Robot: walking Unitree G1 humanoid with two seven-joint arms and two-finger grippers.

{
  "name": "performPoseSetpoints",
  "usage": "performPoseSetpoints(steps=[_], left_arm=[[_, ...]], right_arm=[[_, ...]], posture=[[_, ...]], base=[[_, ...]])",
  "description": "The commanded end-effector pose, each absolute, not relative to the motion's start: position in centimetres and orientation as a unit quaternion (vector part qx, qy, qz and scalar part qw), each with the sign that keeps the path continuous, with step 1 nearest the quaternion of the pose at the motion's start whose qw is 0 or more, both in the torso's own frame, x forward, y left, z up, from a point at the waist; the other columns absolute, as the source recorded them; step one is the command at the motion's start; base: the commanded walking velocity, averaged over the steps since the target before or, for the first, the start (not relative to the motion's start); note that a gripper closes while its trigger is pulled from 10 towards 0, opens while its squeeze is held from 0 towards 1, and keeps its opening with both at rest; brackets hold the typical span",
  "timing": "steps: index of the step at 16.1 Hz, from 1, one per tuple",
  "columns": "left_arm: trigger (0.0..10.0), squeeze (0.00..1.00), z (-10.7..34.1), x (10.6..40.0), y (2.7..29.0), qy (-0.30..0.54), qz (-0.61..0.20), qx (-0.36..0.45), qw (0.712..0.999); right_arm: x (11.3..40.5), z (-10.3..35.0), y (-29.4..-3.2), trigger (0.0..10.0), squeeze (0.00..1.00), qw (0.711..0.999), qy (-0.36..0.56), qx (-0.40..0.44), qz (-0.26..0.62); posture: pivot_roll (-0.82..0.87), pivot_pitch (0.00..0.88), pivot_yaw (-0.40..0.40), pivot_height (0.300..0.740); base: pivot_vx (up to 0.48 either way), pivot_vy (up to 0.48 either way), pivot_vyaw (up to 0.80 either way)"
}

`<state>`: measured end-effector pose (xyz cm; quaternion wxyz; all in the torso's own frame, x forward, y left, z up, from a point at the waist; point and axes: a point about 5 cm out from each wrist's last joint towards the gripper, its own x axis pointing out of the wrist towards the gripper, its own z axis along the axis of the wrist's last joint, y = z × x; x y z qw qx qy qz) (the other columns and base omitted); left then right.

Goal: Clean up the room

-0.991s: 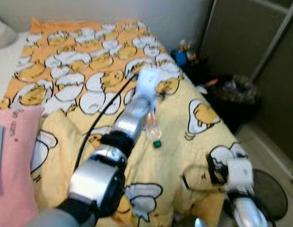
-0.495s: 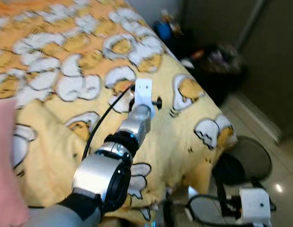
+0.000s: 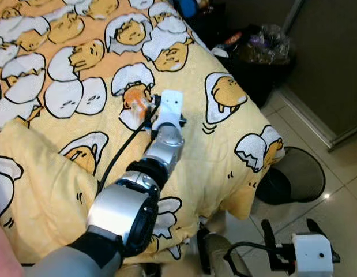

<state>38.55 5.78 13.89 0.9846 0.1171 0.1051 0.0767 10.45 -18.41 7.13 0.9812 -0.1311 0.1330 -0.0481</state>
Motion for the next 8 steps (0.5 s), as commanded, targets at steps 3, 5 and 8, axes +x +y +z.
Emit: performPoseSetpoints(steps=[3,5,8], left_arm=[[10.0,0.00,11.1,37.6,8.6,0.143,0.129,0.160,0.968],[10.0,0.00,10.2,37.3,10.2,0.152,0.147,0.174,0.962],[10.0,0.00,9.0,36.8,13.7,0.166,0.188,0.190,0.949]], right_arm=[[10.1,6.8,-18.4,10.0,0.00,0.978,0.155,-0.133,-0.050],[10.1,6.7,-18.4,10.0,0.00,0.977,0.160,-0.133,-0.048],[10.6,6.3,-18.4,10.0,0.00,0.976,0.164,-0.133,-0.045]], posture=[[-0.42,0.327,0.028,0.740],[-0.42,0.327,0.027,0.740],[-0.37,0.321,0.020,0.740]], base=[[0.000,0.000,0.00],[0.000,0.000,0.00],[0.000,0.000,0.00]])
